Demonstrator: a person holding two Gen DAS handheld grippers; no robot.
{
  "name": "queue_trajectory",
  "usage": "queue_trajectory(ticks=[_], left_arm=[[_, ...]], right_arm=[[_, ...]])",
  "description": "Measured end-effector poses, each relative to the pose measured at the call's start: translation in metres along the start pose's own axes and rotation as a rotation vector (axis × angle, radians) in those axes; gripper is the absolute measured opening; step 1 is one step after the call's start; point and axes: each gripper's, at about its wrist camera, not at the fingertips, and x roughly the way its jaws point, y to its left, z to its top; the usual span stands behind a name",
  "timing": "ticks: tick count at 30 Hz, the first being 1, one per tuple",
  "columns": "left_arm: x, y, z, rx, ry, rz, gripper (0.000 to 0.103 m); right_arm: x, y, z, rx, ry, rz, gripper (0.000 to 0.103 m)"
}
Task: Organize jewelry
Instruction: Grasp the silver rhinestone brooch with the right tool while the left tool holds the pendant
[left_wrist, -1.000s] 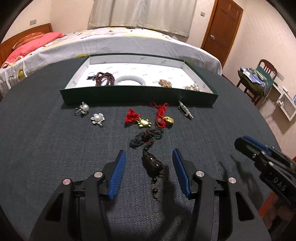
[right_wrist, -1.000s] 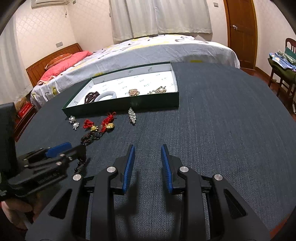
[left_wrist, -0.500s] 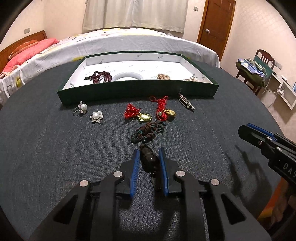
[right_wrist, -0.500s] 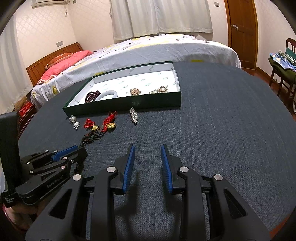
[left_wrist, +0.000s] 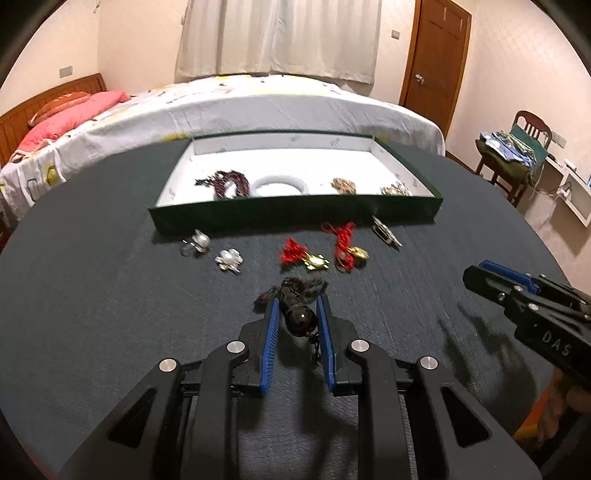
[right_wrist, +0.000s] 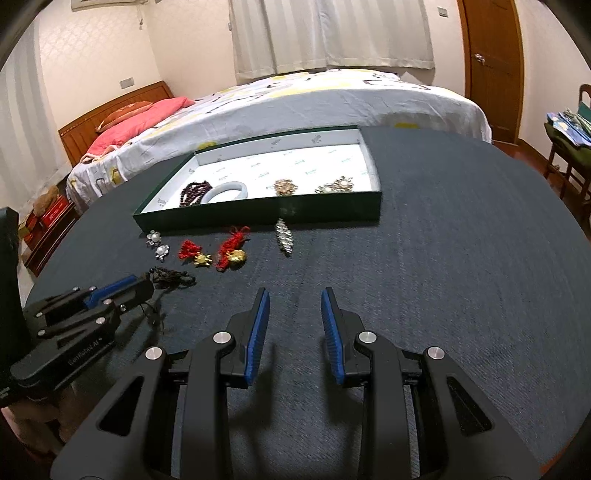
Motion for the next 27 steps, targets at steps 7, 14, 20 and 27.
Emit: queue_trajectory(ticks=[7,14,20,27], left_arm=[[-0.001,0.020,0.009,-0.039,-0.011,0.030,0.022],[0.004,0.042,0.019,-0.081,-0.013,0.061,0.022],[0.011,0.056,0.026,-0.096,-0.011,0.079,0.022],[0.021,0.066,0.028,-0.115,0.004,0.083,0.022]], right_arm=[[0.017,0.007,0.017,-0.021,0.002,0.006,0.029],[0.048,0.013,0.034,-0.039,0.047,0.010,0.029],[0.073,0.015,0.047,-0.047,0.094,0.006,0.029],[0.093,0.016,0.056,-0.059,0.135,-0.006,0.028]])
